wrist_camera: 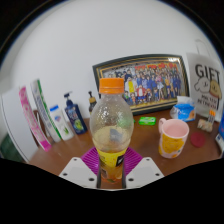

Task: Pour water

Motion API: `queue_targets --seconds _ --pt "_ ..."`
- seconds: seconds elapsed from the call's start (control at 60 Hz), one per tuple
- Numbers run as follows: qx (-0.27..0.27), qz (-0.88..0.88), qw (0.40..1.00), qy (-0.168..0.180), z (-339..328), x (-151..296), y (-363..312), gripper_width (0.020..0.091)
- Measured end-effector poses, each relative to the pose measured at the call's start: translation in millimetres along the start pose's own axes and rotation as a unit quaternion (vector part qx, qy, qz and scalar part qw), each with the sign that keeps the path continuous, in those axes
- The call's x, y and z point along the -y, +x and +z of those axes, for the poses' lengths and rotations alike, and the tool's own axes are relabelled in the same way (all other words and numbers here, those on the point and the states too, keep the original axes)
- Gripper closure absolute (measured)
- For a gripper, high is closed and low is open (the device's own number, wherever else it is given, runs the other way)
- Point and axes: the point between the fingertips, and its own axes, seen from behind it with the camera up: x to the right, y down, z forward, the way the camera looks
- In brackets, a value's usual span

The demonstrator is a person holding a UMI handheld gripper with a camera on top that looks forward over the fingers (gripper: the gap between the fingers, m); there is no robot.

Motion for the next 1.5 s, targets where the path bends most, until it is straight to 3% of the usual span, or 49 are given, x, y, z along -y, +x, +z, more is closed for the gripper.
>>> queue_targets --seconds 0.183,0.35,0.683,0.783,0.967,1.133,1.317,1.5 --pt "0.101 0.25 0.962 0.044 4 79 -28 0.0831" --pt "0.164 0.488 0.854 0.077 13 130 -8 0.0831" --pt "0.209 0.748 0.625 0.084 39 136 44 0.0834" --pt "0.209 0.773 0.594 0.083 43 132 52 0.0832" --pt "0.202 0.754 0.622 0.064 45 137 43 0.0831" --pt "0.186 0.658 0.727 0.067 30 160 41 0.0831" --pt "0.107 0.412 0.898 0.115 0 199 77 0.0829" --pt "-0.003 0.163 0.974 0.155 -38 229 147 0.083"
